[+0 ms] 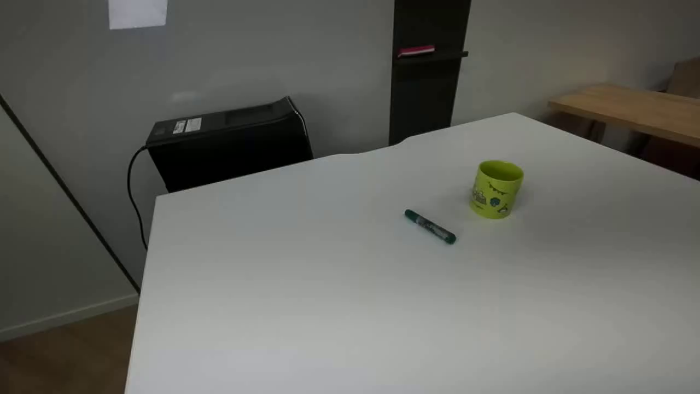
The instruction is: Pick up the pen from the table and put it in the cup.
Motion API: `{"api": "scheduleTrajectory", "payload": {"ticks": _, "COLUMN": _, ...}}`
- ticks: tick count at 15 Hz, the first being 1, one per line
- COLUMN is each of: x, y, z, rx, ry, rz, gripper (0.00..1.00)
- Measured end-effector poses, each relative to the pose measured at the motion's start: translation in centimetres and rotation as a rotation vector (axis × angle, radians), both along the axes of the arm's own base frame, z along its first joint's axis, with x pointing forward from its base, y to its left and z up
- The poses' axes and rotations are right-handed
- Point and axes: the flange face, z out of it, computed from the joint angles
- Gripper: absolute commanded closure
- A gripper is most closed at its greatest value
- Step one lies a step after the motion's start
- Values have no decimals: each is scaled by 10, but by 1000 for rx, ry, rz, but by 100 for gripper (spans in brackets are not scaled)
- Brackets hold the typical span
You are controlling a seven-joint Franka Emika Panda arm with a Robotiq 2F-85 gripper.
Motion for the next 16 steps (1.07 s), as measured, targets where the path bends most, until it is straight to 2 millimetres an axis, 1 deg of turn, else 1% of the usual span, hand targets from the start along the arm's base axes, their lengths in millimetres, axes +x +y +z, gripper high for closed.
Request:
{"api": "scheduleTrajectory", "payload": {"ticks": 8, "x": 0, "y": 0, "z": 0, "rx": 0, "ry": -3, "rz": 1, "gripper": 0}}
{"api": "scheduleTrajectory", "payload": {"ticks": 10, "x": 0, "y": 4, "z": -3, "rx": 2, "ry": 4, "rz": 15, "gripper": 0}}
{"api": "scheduleTrajectory", "payload": {"ticks": 12, "x": -1, "y": 15, "z": -18, "rx": 14, "ry": 37, "rz": 61, "gripper": 0}}
{"api": "scheduleTrajectory", "payload": {"ticks": 14, "x": -5, "y": 32, "z": -43, "rx": 43, "ry": 93, "rz": 124, "gripper": 0}}
{"api": "scheduleTrajectory", "payload": {"ticks": 16, "x": -9, "y": 52, "z": -72, "rx": 85, "ry": 143, "rz": 191, "gripper": 0}}
